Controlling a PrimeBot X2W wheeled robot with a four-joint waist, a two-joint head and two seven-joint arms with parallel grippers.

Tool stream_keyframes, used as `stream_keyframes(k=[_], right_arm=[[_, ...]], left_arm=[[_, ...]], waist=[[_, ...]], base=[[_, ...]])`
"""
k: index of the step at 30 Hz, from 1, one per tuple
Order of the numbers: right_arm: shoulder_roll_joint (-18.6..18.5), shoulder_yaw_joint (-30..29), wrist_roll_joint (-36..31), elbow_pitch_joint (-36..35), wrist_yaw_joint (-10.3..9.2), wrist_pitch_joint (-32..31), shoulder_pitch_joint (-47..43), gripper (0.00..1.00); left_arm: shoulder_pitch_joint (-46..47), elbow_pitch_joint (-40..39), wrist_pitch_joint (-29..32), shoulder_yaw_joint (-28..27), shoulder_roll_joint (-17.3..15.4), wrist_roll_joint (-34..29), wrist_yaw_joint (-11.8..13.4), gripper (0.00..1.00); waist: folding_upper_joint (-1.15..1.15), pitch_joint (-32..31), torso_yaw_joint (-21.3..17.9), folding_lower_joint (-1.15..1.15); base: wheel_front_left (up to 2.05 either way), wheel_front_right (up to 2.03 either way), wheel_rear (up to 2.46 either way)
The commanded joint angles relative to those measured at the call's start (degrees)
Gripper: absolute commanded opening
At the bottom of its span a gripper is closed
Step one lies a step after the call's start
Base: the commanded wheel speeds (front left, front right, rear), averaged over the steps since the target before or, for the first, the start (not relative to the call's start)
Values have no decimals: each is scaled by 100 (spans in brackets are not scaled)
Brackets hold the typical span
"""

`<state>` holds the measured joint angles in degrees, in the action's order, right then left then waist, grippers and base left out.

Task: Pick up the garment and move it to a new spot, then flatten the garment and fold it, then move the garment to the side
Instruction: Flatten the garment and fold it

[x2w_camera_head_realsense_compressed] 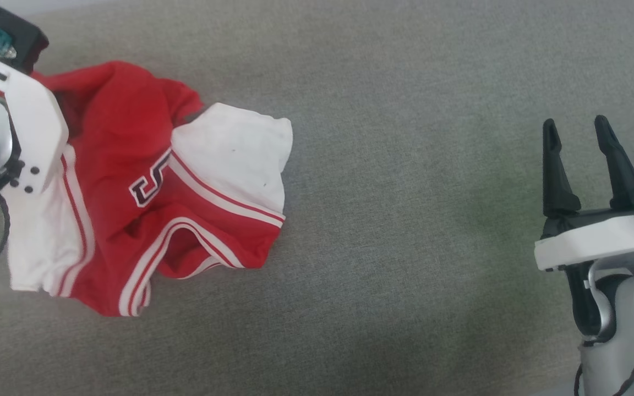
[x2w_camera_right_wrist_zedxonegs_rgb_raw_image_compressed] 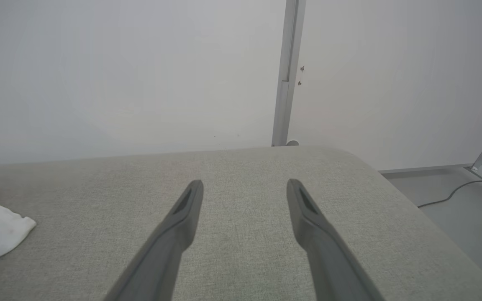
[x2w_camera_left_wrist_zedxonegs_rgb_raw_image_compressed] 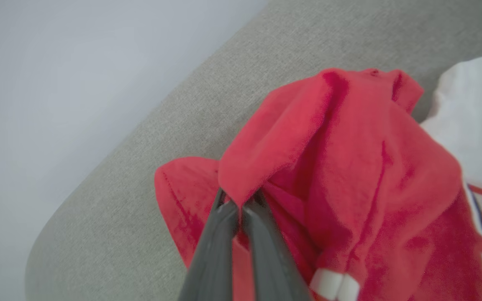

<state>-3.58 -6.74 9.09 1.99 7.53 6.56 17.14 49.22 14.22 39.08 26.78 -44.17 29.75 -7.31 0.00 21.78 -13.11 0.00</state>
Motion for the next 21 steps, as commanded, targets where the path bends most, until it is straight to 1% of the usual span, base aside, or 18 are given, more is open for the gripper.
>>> stream_keyframes(k=[1,6,7,10,13,17,21], right_arm=[[18,29,25,15,-8,48,68,100],[28,90,34,104,-8,88,185,100],[31,118,15,129,-8,92,213,100],[19,147,-15,162,-8,87,247,100],[-56,192,-23,192,-8,56,265,100],[-169,274,11,197,-8,-46,222,100],[-342,418,65,202,-8,-206,155,100]], left_arm=[[140,154,-127,70,34,-83,-5,0],[527,932,-475,633,215,151,-14,0],[646,1208,-546,752,262,333,-15,25],[772,1508,-736,814,356,539,-11,100],[828,1650,-844,810,416,812,-12,100],[799,1572,-1200,711,389,881,8,100],[526,1329,-1664,604,411,855,200,100]], waist=[[0,106,-68,0],[0,253,-118,0],[0,273,-109,0],[0,259,-44,0],[0,180,74,0],[0,26,316,0],[0,-164,649,0]], base=[[0,0,0],[0,0,0],[0,0,0],[0,0,0],[0,0,0],[0,0,0],[0,0,0]])
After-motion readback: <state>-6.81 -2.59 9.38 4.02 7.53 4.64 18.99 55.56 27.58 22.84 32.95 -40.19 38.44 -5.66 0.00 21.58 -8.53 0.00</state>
